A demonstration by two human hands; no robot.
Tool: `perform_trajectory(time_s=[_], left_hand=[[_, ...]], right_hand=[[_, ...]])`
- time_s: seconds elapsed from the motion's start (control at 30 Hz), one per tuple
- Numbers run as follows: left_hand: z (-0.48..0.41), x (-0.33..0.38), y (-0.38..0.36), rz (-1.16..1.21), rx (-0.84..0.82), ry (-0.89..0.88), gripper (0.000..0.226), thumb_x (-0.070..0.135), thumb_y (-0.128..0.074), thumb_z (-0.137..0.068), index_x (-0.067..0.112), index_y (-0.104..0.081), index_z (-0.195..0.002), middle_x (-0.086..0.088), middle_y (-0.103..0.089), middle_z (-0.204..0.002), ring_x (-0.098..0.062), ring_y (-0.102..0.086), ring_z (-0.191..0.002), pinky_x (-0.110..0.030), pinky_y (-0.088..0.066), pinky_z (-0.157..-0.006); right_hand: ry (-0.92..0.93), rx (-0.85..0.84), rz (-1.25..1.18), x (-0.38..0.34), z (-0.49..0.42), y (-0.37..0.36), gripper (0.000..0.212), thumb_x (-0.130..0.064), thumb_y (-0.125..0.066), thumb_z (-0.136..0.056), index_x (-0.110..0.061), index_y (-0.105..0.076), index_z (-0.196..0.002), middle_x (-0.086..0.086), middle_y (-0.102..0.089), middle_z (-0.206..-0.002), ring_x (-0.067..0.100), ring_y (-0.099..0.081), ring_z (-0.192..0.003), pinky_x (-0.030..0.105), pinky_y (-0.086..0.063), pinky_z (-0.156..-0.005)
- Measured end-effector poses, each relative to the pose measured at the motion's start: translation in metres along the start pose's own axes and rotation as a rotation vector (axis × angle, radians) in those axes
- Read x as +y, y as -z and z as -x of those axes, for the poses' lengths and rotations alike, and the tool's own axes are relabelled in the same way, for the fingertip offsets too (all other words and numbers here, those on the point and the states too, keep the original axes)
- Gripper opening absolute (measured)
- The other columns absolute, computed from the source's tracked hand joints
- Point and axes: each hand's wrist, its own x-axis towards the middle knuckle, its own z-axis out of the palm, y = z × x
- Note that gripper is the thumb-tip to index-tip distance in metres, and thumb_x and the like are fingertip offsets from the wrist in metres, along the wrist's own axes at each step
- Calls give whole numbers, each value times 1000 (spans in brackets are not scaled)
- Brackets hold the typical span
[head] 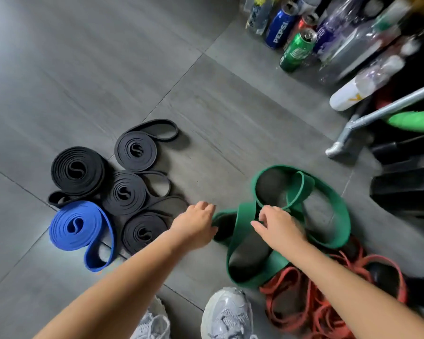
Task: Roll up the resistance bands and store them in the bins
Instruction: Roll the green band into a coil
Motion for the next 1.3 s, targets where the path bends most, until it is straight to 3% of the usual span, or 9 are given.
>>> perform_trajectory(time_s=[0.13, 0.23, 0.3, 0.47, 0.67, 0.77, 0.9, 1.13, 1.3], left_hand=[[17, 27, -31, 99, -34, 3, 61, 32, -52, -87, 16, -28, -140, -7, -35, -141, -33, -42, -123, -41, -41, -98], [30, 31, -29, 175, -15, 19, 66, 30, -54, -88, 17, -23, -145, -6, -28, -147, -32, -40, -128, -40, -38, -103], [39, 33, -19, 182, 8, 18, 67, 29, -54, -88, 17, -22, -145, -7, -27, -148, -30, -39, -129, -39, -38, -103], [67, 58, 19, 93, 49, -48, 77, 28, -57, -88, 17, -11, -149, -8, -25, -150, -28, -37, -132, -37, -36, -105], [117, 115, 91, 37, 150, -102, 78, 32, -59, -89, 17, -13, -149, -13, -34, -144, -28, -44, -126, -32, -38, -100], [152, 149, 125, 36, 186, -150, 81, 31, -66, -85, 18, -17, -148, -14, -37, -143, -28, -49, -123, -35, -41, -99], [212, 210, 161, 53, 168, -321, 89, 30, -75, -77, 27, -20, -147, -6, -39, -141, -25, -52, -118, -36, -47, -90], [314, 265, 202, 280, 364, -554, 33, 20, -78, -74, 19, -59, -101, 0, -65, -97, -20, -65, -84, -42, -54, -83], [381, 282, 225, 605, 474, -627, 28, 10, -80, -68, 22, -60, -85, -1, -67, -89, -16, -65, -81, -30, -56, -67]], right_hand=[[-357, -119, -736, -9, 8, -53, 49, -39, -74, -76, -8, -54, -109, 5, -60, -107, 24, -58, -104, 30, -44, -86], [-401, -128, -1206, -19, 12, -66, 20, -21, -72, -80, -8, -63, -92, 10, -67, -90, 19, -60, -79, 33, -51, -78], [-340, -84, -1205, -21, 15, -52, 11, -19, -66, -86, -14, -60, -78, 2, -57, -73, 15, -50, -69, 27, -43, -67], [-8, 32, -973, -5, 50, 15, 10, -8, -60, -89, -9, -57, -79, 7, -51, -70, 14, -44, -67, 26, -35, -65], [141, 265, -964, 32, 127, 102, 19, -5, -56, -91, -12, -59, -73, -3, -49, -62, 3, -41, -57, 14, -33, -56], [190, 355, -1019, 42, 171, 151, 28, -9, -58, -90, -24, -61, -66, -7, -57, -68, 10, -49, -72, 25, -38, -72], [348, 400, -1091, 34, 245, 205, 22, -24, -59, -82, -22, -64, -61, -5, -57, -66, 9, -50, -69, 28, -38, -67], [622, 501, -1272, 25, 362, 263, 22, -18, -54, -85, -19, -58, -63, -9, -52, -52, 3, -48, -52, 17, -36, -50], [671, 506, -1125, 38, 410, 263, 2, -21, -61, -90, -21, -59, -91, -5, -62, -80, 4, -59, -75, 19, -47, -75]])
